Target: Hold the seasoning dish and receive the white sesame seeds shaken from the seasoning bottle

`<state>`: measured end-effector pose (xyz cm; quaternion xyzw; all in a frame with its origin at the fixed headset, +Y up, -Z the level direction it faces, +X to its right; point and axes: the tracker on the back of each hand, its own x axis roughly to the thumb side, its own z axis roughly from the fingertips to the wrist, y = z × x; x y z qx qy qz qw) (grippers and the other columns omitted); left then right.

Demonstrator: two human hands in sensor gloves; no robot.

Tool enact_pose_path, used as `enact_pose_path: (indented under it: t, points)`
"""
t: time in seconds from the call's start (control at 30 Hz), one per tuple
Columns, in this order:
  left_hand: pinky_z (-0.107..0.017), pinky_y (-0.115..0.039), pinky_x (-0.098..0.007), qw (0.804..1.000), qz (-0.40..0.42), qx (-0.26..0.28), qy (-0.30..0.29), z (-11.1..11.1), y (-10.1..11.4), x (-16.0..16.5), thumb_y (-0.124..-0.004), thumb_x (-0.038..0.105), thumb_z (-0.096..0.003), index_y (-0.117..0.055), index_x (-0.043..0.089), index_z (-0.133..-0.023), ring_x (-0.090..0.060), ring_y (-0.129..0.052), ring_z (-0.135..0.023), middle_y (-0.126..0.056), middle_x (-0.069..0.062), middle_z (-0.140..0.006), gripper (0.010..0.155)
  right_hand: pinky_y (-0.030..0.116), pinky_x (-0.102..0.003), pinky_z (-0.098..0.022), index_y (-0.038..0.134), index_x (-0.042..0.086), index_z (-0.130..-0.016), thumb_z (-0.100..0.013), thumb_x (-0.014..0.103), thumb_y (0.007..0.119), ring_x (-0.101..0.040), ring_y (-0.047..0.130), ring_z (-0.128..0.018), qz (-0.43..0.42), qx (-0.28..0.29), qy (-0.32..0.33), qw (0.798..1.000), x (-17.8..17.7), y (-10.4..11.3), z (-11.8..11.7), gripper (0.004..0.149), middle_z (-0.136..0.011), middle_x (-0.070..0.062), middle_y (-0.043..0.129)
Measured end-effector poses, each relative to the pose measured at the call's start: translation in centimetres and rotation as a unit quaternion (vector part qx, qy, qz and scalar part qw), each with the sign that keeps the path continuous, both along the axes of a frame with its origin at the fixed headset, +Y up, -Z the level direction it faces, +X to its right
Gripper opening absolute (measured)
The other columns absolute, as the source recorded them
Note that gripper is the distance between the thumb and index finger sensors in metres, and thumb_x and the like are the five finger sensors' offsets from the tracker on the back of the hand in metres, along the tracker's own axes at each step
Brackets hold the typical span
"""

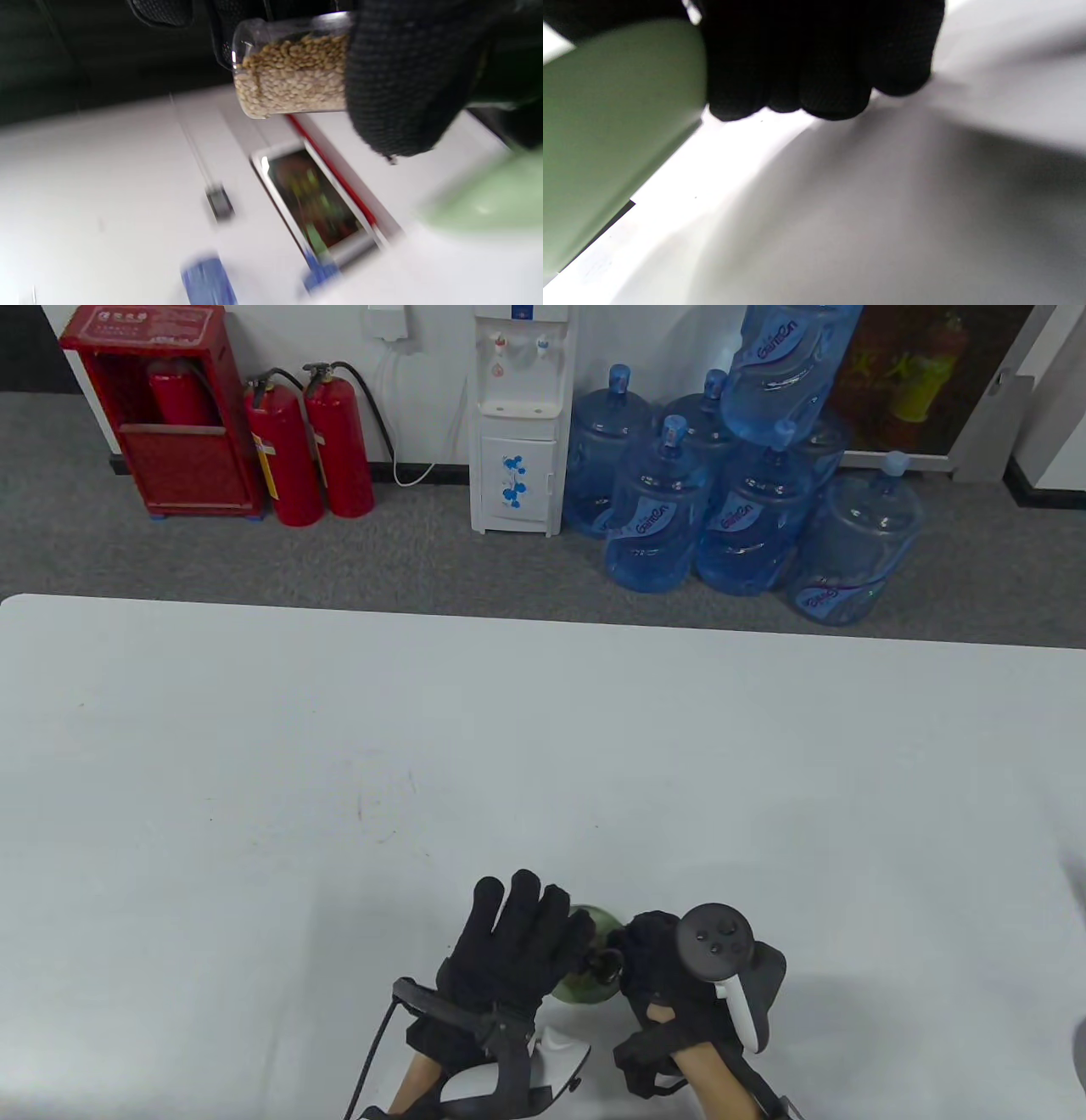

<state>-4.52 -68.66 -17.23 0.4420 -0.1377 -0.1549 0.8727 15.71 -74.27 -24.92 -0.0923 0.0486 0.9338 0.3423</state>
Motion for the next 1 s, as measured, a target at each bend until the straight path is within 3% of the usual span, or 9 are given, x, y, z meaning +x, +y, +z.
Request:
enact_pose_path:
  t: [0.1, 0.23, 0.33, 0.43, 0.53, 0.67, 0.77, 0.87, 1.0]
  points:
    - [-0.084, -0.043, -0.059, 0.992, 0.057, -0.114, -0.011, -1.2, -1.2, 0.5, -0.107, 0.035, -0.0360, -0.073, 0.057, -0.086, -0.023, -0.062, -0.109, -0.068, 0.021, -0.103, 0.065, 0.080, -0.038, -0.059, 0.092, 0.022, -0.066, -0.045, 0.053, 0.084, -0.020, 0.091, -0.075, 0.011, 0.007, 0.003, 1.000, -0.1, 0.1, -0.1, 0.038, -0.091, 0.006, 0.081]
    - [-0.081, -0.053, -0.056, 0.999, 0.035, 0.001, -0.009, 0.1, 0.2, -0.1, -0.105, 0.046, -0.0349, -0.070, 0.061, -0.087, -0.019, -0.069, -0.105, -0.069, 0.024, -0.102, 0.064, 0.080, -0.039, -0.059, 0.092, 0.021, -0.066, -0.045, 0.053, 0.084, -0.021, 0.090, -0.075, -0.003, 0.000, -0.002, 1.000, 0.1, 0.0, 0.0, 0.038, -0.091, 0.005, 0.081]
    - [-0.084, -0.045, -0.059, 0.992, 0.036, -0.123, 0.006, -1.5, -1.6, 0.7, -0.107, 0.038, -0.0345, -0.074, 0.058, -0.086, -0.022, -0.067, -0.107, -0.070, 0.022, -0.102, 0.064, 0.080, -0.039, -0.059, 0.092, 0.022, -0.066, -0.045, 0.053, 0.084, -0.021, 0.091, -0.075, 0.007, 0.005, -0.002, 1.000, 0.2, 0.0, -0.2, 0.038, -0.091, 0.006, 0.081]
    - [-0.081, -0.055, -0.055, 1.000, -0.009, -0.004, 0.009, -0.2, -0.2, 0.1, -0.105, 0.048, -0.0334, -0.071, 0.063, -0.086, -0.017, -0.072, -0.105, -0.071, 0.025, -0.101, 0.064, 0.080, -0.039, -0.059, 0.092, 0.021, -0.066, -0.045, 0.053, 0.084, -0.021, 0.090, -0.075, -0.001, 0.000, -0.003, 1.000, 0.2, -0.1, -0.1, 0.038, -0.091, 0.005, 0.081]
    - [-0.084, -0.044, -0.059, 0.992, 0.053, -0.114, -0.003, -1.4, -1.3, 0.3, -0.108, 0.035, -0.0356, -0.074, 0.057, -0.086, -0.023, -0.064, -0.108, -0.068, 0.021, -0.103, 0.065, 0.080, -0.039, -0.059, 0.092, 0.022, -0.066, -0.045, 0.053, 0.084, -0.021, 0.090, -0.075, 0.008, 0.006, 0.001, 1.000, 0.0, 0.1, -0.2, 0.038, -0.091, 0.006, 0.081]
    - [-0.081, -0.053, -0.055, 1.000, 0.028, 0.001, 0.001, -0.1, 0.1, -0.4, -0.106, 0.045, -0.0345, -0.071, 0.061, -0.086, -0.019, -0.069, -0.106, -0.069, 0.024, -0.102, 0.064, 0.080, -0.039, -0.059, 0.092, 0.022, -0.066, -0.045, 0.053, 0.084, -0.021, 0.090, -0.075, 0.001, 0.001, 0.000, 1.000, 0.0, 0.0, -0.1, 0.038, -0.091, 0.005, 0.081]
    - [-0.084, -0.047, -0.058, 0.993, -0.003, -0.114, 0.027, -1.5, -2.0, 0.5, -0.108, 0.039, -0.0342, -0.074, 0.059, -0.085, -0.021, -0.068, -0.107, -0.071, 0.023, -0.102, 0.064, 0.080, -0.038, -0.059, 0.091, 0.022, -0.066, -0.045, 0.053, 0.084, -0.021, 0.091, -0.075, 0.012, 0.007, 0.003, 1.000, 0.0, 0.0, -0.2, 0.038, -0.091, 0.006, 0.081]
    - [-0.081, -0.054, -0.055, 1.000, 0.028, 0.003, -0.004, 0.0, 0.1, -0.2, -0.106, 0.045, -0.0344, -0.071, 0.062, -0.086, -0.019, -0.070, -0.106, -0.070, 0.024, -0.102, 0.064, 0.080, -0.039, -0.059, 0.092, 0.022, -0.066, -0.045, 0.053, 0.084, -0.021, 0.090, -0.075, 0.002, 0.001, -0.001, 1.000, 0.1, 0.0, -0.1, 0.038, -0.091, 0.005, 0.081]
    - [-0.084, -0.050, -0.057, 0.995, -0.056, -0.076, 0.020, -1.1, -2.3, 1.0, -0.107, 0.043, -0.0333, -0.074, 0.061, -0.085, -0.018, -0.070, -0.107, -0.071, 0.025, -0.102, 0.064, 0.080, -0.039, -0.059, 0.092, 0.022, -0.066, -0.045, 0.053, 0.084, -0.021, 0.090, -0.075, 0.010, 0.005, -0.001, 1.000, 0.2, 0.0, -0.2, 0.038, -0.091, 0.005, 0.081]
